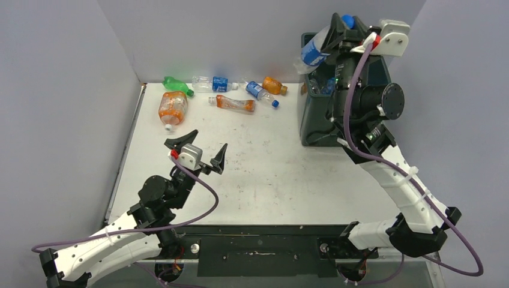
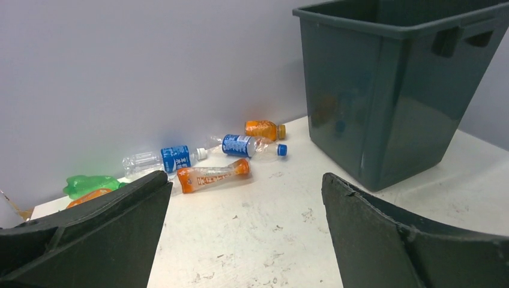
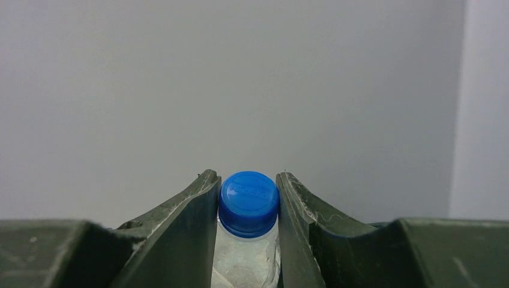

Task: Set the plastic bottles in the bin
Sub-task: Place the plastic bottle in the trash bin.

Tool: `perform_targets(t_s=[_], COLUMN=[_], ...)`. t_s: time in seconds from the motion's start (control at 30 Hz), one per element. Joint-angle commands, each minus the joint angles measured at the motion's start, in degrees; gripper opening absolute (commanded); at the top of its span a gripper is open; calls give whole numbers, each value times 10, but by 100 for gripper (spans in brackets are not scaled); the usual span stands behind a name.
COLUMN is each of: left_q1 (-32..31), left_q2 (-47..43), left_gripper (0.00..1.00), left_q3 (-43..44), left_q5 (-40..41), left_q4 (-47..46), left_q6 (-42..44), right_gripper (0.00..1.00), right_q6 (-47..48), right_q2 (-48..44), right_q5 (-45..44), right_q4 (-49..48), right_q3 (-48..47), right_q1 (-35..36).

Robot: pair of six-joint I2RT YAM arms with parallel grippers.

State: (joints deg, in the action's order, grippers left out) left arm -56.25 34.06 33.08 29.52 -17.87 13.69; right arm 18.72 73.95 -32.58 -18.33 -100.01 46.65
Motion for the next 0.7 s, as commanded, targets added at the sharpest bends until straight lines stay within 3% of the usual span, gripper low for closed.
perform_targets(t_s=[0.0, 0.17, 0.33, 0.67], left_q1=[-2, -4, -6, -9], left_q2=[-9, -15, -20, -18], left_gripper=[96, 96, 96, 96], left_q3=[7, -1, -13, -15], left_q5=[11, 18, 36, 33], left_q4=[-38, -42, -61, -64], left_q6=[-3, 10, 22, 27], right_gripper=[5, 5, 5, 5], right_q6=[29, -39, -213, -334], right_q2=[25, 66, 80, 119], right_q5=[-45, -43, -21, -4], right_q4=[-82, -62, -35, -1], right_q3=[-56, -69, -29, 25], right_q1=[-72, -197, -312, -391])
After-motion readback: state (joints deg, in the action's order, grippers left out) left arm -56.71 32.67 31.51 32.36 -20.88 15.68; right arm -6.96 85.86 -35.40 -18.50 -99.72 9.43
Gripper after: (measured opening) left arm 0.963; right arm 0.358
